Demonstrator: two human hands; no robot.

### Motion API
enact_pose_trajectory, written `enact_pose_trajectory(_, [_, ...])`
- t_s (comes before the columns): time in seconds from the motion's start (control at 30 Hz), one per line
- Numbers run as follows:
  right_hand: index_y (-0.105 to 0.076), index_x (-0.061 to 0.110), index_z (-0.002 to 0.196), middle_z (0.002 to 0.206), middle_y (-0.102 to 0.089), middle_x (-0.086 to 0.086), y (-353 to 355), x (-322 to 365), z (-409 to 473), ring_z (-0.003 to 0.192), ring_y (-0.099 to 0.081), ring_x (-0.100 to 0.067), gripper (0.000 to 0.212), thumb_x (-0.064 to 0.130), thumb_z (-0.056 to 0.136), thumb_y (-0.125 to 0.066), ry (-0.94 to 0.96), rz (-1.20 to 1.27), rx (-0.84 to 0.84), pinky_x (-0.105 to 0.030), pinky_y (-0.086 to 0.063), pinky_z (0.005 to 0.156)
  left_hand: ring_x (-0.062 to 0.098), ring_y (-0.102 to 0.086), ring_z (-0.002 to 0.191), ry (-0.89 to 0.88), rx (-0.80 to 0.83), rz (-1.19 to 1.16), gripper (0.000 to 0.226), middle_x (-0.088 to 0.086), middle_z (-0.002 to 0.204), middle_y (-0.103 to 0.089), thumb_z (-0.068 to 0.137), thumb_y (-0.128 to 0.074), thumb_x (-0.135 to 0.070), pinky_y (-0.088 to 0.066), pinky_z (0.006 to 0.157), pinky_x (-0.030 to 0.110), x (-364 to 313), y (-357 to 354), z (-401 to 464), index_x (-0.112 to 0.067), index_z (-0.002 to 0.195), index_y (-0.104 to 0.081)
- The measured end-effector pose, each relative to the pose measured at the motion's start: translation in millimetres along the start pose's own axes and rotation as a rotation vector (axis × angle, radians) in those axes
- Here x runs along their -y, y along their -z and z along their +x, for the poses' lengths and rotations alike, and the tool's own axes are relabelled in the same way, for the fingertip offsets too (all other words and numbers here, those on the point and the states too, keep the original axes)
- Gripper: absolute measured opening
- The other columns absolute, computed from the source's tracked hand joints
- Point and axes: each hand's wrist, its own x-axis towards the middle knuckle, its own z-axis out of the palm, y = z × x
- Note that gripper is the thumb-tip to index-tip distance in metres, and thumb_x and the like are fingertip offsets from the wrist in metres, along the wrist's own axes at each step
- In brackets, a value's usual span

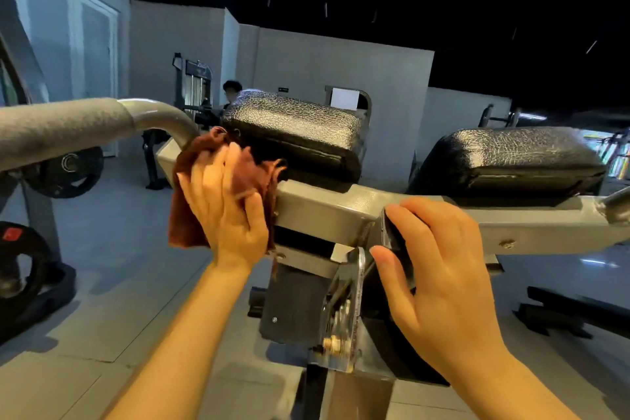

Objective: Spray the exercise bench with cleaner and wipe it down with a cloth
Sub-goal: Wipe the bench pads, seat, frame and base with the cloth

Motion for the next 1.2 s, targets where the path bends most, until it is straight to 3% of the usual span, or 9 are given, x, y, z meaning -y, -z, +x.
enact_pose_trajectory(0.07, [-0.049,0.013,0.125,0.124,-0.051,-0.005,0,-1,0,0.114,-0.047,-0.026,0.039,0.042,0.101,-0.039,-0.003,0.011,0.008,-0.016,-0.023,0.107,0.033,-0.021,0.14,0.057,-0.04,-0.005,0.055,0.007,0.145,-0.029,0.102,-0.018,-0.05,-0.007,0.115,0.064,-6,-6,0,-0.019,0.146,-0.028])
enact_pose_trajectory(0.13, [-0.049,0.012,0.125,0.123,-0.053,-0.007,0,-1,0,0.114,-0.047,-0.027,0.039,0.042,0.101,-0.039,-0.004,0.025,0.011,-0.019,-0.025,0.106,0.028,-0.017,0.143,0.016,-0.002,0.024,0.051,0.009,0.144,-0.031,0.102,-0.017,-0.047,0.0,0.118,0.055,-22,-8,-7,-0.027,0.147,-0.028])
enact_pose_trajectory(0.27, [-0.053,0.009,0.124,0.121,-0.057,-0.011,1,-1,-1,0.112,-0.051,-0.03,0.039,0.039,0.1,-0.042,-0.003,0.032,0.014,-0.021,-0.028,0.105,0.022,-0.028,0.135,-0.352,0.247,0.059,0.048,0.001,0.138,-0.042,0.103,-0.018,-0.047,0.002,0.119,0.045,-52,-7,-18,-0.023,0.133,-0.046])
enact_pose_trajectory(0.53, [-0.05,0.011,0.127,0.124,-0.056,-0.01,1,0,-1,0.115,-0.05,-0.03,0.039,0.039,0.1,-0.042,-0.017,0.01,0.032,-0.021,-0.027,0.106,0.017,-0.05,0.124,-0.621,0.487,-0.071,0.047,-0.003,0.135,-0.058,0.103,-0.027,-0.04,-0.025,0.105,0.036,-52,14,21,-0.021,0.13,-0.061])
enact_pose_trajectory(0.63, [-0.049,0.012,0.128,0.125,-0.054,-0.009,3,-1,-2,0.116,-0.049,-0.029,0.04,0.04,0.1,-0.04,-0.007,0.013,0.041,-0.021,-0.026,0.107,0.02,-0.053,0.118,-0.589,0.464,-0.052,0.044,-0.002,0.13,-0.06,0.103,-0.031,-0.038,-0.026,0.103,0.035,-33,24,27,-0.019,0.125,-0.064])
enact_pose_trajectory(0.77, [-0.049,0.015,0.128,0.127,-0.052,-0.005,1,-1,-3,0.119,-0.046,-0.025,0.041,0.042,0.1,-0.04,-0.027,0.034,0.016,-0.018,-0.024,0.109,0.024,-0.053,0.117,-0.381,0.372,0.07,0.041,0.002,0.125,-0.063,0.103,-0.031,-0.035,-0.025,0.1,0.036,-5,46,27,-0.02,0.124,-0.063])
enact_pose_trajectory(0.9, [-0.057,0.011,0.125,0.125,-0.055,-0.007,3,0,-1,0.119,-0.045,-0.02,0.047,0.046,0.101,-0.036,-0.075,0.1,-0.01,-0.013,-0.024,0.108,0.018,-0.05,0.11,-0.209,0.328,-0.061,0.028,0.0,0.112,-0.066,0.096,-0.04,-0.026,-0.027,0.096,0.036,-46,37,22,-0.027,0.121,-0.054])
enact_pose_trajectory(1.03, [-0.061,0.008,0.126,0.127,-0.056,-0.008,4,2,-2,0.119,-0.047,-0.02,0.051,0.044,0.103,-0.033,-0.09,0.135,-0.008,-0.016,-0.027,0.107,0.009,-0.047,0.105,-0.133,0.427,-0.238,0.027,-0.01,0.107,-0.063,0.094,-0.039,-0.024,-0.025,0.094,0.032,-103,20,12,-0.028,0.111,-0.06])
enact_pose_trajectory(1.2, [-0.061,0.009,0.126,0.127,-0.056,-0.007,5,0,-2,0.119,-0.047,-0.019,0.05,0.044,0.103,-0.032,-0.089,0.151,-0.013,-0.017,-0.028,0.107,0.008,-0.044,0.102,-0.124,0.51,-0.221,0.034,-0.014,0.106,-0.06,0.095,-0.035,-0.027,-0.021,0.088,0.027,-111,19,18,-0.02,0.104,-0.067])
